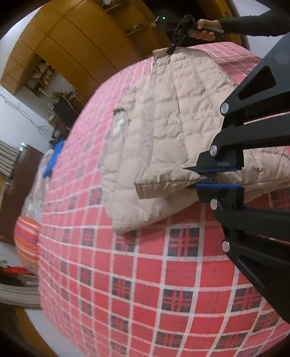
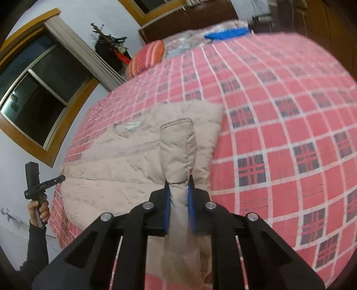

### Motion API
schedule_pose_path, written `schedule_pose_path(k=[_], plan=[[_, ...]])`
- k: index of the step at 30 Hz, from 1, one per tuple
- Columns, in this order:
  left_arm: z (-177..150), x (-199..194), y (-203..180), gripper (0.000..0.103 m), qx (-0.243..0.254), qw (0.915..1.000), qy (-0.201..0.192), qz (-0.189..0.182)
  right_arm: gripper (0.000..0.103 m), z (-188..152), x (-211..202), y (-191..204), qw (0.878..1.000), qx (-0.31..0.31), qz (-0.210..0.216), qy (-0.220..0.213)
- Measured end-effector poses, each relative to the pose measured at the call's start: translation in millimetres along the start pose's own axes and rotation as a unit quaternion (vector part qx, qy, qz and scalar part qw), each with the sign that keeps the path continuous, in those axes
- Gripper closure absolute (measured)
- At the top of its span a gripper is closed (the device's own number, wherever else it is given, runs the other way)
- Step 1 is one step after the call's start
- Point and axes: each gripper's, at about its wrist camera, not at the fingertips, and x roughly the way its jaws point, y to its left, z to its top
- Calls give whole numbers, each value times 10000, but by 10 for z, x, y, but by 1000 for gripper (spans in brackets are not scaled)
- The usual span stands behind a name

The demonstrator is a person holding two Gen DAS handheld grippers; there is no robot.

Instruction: Fold large clothes

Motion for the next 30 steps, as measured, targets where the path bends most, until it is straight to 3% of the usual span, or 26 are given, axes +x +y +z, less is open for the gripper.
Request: schedule_pose_path(k=[7,15,22,30], plan=[[182,-594,-291,97,428,9964,-721,-118,93,158,-401,372,9967,-480,-112,-639],[814,-999,-459,97,542,9899,-1311,-54,94,709,-647,550,9889,-581,-240,-1348],[1387,-769,-312,97,333,9909,-1297,153,94,1212,-407,500,9854,-490,-493,-1557],[1738,-73,-8,97,-112,9953,-899,338,94,1552,378,356,9868,-443,-912,-1262]])
